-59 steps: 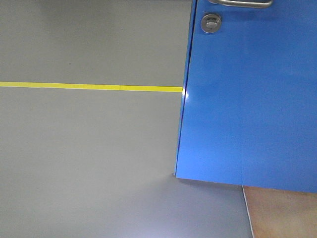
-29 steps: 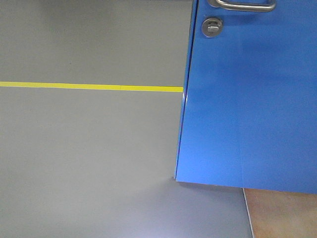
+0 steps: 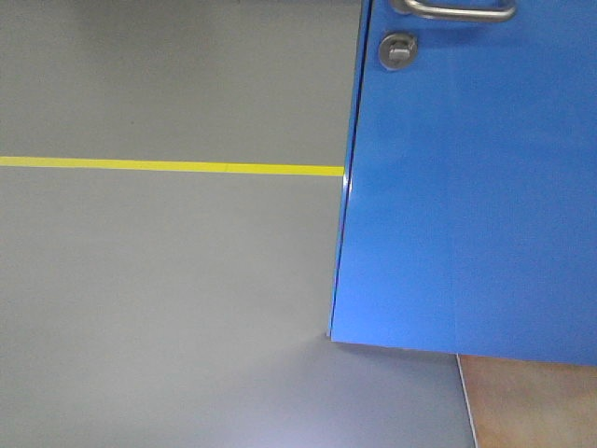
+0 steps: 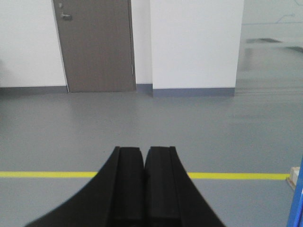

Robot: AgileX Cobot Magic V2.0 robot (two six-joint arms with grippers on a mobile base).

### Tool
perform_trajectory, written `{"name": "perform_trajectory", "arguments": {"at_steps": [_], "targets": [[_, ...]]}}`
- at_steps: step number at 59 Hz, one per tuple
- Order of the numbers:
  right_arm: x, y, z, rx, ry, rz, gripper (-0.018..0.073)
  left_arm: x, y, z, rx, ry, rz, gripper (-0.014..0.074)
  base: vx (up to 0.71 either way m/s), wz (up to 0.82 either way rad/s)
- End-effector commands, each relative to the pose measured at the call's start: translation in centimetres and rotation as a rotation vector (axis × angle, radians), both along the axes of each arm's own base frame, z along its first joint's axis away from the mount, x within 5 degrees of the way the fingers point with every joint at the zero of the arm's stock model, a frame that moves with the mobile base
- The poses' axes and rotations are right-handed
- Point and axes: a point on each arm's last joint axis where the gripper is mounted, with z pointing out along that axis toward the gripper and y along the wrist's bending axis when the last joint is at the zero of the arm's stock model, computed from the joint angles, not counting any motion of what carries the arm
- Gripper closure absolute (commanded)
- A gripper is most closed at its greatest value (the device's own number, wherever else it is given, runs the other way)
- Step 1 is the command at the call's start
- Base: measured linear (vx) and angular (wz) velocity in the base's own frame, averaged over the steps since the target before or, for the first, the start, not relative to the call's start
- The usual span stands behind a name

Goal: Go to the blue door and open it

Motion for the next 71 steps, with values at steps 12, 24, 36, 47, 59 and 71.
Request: {"name": "perform_trajectory", "arguments": {"at_steps": [12,24,36,47,59,71], "targets": [[0.70,0.68,-0.57,-0.080,0.016,0.125,0.0561,-0.16,-0.05,1.66,-0.002,-0.109,-0.005,0.0524,0.00,0.01],[0.27,0.39,-0.37,-0.046,-0.027,0.073,0.0561,-0.16,-0.05,1.65,-0.002,-0.108,-0.005,0.0524,0.00,0.00],[-0.08,0.37,-0.33,-0.034,-0.051,0.064,0.0561,-0.17,-0.05,1.66,-0.002,-0.109,-0.005,0.0524,0.00,0.00],[-0.08,0.39,-0.35,-0.017,-0.052,0.068,0.0561,-0.17,-0.05,1.66,-0.002,-0.109,-0.005,0.0524,0.00,0.00],[-0.08,0.39,-0.35,-0.017,-0.052,0.068,0.0561,-0.17,-0.05,1.66,-0.002,-0.109,-0.005,0.0524,0.00,0.00],[-0.08,0.39,-0.35,-0.017,-0.052,0.068,0.0561,-0.17,-0.05,1.66,-0.002,-0.109,-0.005,0.0524,0.00,0.00]]}}
